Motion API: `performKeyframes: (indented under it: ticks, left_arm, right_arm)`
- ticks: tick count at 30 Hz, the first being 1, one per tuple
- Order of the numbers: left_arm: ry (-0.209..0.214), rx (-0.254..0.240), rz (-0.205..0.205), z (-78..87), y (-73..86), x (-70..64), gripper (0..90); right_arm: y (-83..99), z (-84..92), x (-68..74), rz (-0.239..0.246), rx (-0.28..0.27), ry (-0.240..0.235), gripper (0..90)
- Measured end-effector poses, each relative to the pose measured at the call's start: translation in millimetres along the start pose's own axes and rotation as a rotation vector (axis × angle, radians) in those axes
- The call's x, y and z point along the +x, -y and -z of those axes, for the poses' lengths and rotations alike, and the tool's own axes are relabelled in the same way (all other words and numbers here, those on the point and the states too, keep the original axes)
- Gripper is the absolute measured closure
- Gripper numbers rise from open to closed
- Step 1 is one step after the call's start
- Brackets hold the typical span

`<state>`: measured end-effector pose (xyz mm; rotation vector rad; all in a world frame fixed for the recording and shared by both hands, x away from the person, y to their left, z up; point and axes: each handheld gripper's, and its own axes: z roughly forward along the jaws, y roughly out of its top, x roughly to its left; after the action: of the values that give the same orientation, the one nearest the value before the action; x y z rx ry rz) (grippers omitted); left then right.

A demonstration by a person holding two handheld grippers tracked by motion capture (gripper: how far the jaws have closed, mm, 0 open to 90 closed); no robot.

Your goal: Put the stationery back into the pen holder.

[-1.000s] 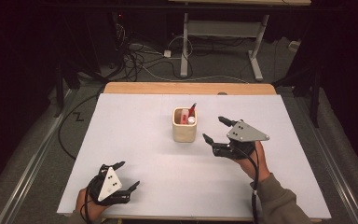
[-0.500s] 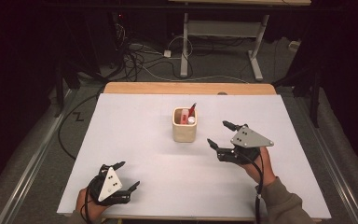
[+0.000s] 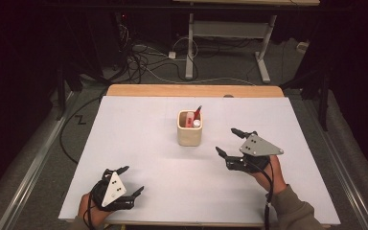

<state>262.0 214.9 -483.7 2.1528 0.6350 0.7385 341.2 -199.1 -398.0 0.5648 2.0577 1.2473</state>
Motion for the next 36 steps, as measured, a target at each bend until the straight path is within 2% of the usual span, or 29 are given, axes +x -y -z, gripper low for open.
performKeyframes:
  ticks: [11, 21, 36]
  left_arm:
    - [0.000, 0.003, -0.001, -0.3, 0.3, -0.2, 18.5]
    - [0.000, 0.006, -0.003, -0.6, 0.2, -0.7, 18.4]
    - [0.000, 0.008, -0.004, -0.7, 0.2, -0.9, 18.5]
  right_arm:
    - [7.3, 5.3, 3.9, 0.034, 0.015, 0.009, 24.4]
    - [15.9, 12.1, 5.0, 0.031, 0.028, 0.008, 21.6]
    - [32.8, 21.0, 9.0, 0.039, 0.052, -0.005, 23.4]
